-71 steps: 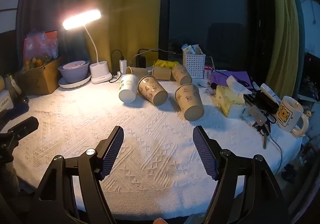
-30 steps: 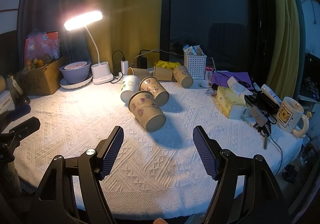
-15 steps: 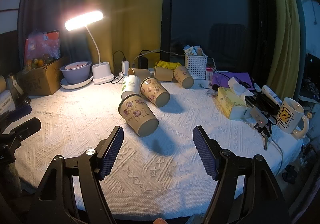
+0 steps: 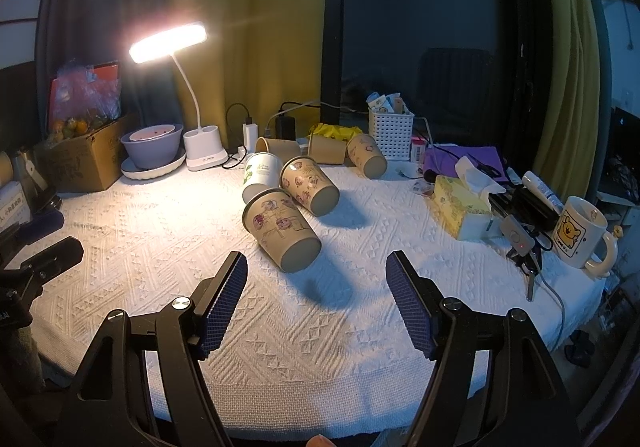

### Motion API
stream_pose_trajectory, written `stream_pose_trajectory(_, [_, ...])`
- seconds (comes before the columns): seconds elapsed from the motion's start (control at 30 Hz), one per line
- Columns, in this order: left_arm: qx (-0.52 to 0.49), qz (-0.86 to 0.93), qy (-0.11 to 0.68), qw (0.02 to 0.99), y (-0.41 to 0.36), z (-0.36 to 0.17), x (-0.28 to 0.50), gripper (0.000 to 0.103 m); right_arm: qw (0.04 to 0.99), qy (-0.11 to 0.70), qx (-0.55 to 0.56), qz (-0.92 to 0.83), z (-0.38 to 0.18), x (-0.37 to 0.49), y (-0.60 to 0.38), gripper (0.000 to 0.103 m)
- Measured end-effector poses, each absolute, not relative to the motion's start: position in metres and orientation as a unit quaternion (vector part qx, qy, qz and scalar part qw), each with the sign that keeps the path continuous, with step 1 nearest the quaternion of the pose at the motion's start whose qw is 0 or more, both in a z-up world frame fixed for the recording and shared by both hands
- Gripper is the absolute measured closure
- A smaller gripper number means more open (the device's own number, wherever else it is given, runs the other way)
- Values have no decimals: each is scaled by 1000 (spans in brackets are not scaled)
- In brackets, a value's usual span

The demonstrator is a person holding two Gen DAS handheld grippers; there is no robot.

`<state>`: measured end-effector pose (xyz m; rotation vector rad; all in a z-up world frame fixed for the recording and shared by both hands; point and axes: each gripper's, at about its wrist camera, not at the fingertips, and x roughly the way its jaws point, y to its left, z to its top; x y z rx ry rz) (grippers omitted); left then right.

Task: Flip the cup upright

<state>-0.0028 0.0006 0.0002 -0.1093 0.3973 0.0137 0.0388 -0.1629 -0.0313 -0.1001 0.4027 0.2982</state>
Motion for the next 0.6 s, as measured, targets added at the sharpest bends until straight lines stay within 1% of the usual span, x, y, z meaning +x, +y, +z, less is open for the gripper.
stream_pose_trajectory(0.33, [-57,7,198,978,-5,-1,-3,13,968,198,-49,147,-32,38,-163,28])
stream_pose_trajectory(0.6, [-62,-1,215,975,-3,-5,2,13,968,200,-40,149,-33,40,-167,28])
